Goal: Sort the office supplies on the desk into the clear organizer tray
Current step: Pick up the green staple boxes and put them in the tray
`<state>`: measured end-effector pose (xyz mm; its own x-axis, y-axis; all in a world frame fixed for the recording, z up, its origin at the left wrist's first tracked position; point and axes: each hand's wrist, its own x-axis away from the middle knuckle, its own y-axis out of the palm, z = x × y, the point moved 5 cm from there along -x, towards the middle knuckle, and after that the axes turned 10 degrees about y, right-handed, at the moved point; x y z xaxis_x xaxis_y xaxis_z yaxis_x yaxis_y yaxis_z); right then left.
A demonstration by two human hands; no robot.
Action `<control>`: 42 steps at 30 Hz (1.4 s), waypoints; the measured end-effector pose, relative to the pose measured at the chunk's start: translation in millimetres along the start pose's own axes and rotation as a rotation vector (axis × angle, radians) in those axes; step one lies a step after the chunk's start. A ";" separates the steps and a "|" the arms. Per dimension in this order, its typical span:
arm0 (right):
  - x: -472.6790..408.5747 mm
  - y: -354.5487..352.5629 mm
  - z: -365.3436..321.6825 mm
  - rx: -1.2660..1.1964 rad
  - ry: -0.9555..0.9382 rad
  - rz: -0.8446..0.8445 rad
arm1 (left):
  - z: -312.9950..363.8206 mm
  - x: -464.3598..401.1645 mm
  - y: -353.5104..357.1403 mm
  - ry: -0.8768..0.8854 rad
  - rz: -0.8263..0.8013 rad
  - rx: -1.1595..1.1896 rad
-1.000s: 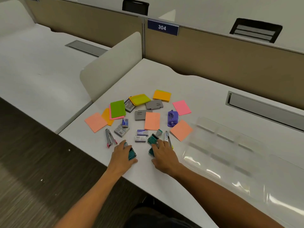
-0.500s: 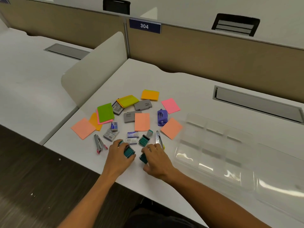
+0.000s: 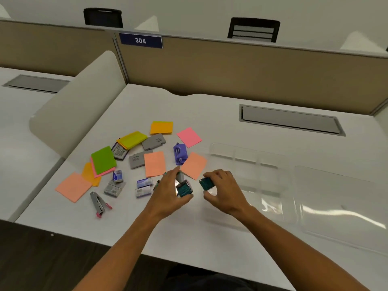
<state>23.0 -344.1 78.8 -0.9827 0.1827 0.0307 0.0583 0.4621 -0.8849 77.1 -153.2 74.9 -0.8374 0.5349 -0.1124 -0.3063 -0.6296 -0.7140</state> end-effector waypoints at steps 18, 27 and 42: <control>-9.0 -28.8 43.4 0.208 -0.107 -0.176 | 44.5 -49.8 70.7 0.269 -0.291 -0.229; -19.9 -22.3 34.3 0.443 -0.279 -0.281 | 35.3 -57.1 84.0 0.223 -0.432 -0.389; -25.6 12.4 39.6 0.531 -0.282 -0.404 | 28.6 -59.0 94.5 0.173 -0.509 -0.413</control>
<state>42.0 -377.4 48.7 -0.9217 -0.1772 0.3450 -0.3415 -0.0509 -0.9385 84.6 -260.3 33.8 -0.5399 0.8116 0.2232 -0.4162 -0.0269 -0.9089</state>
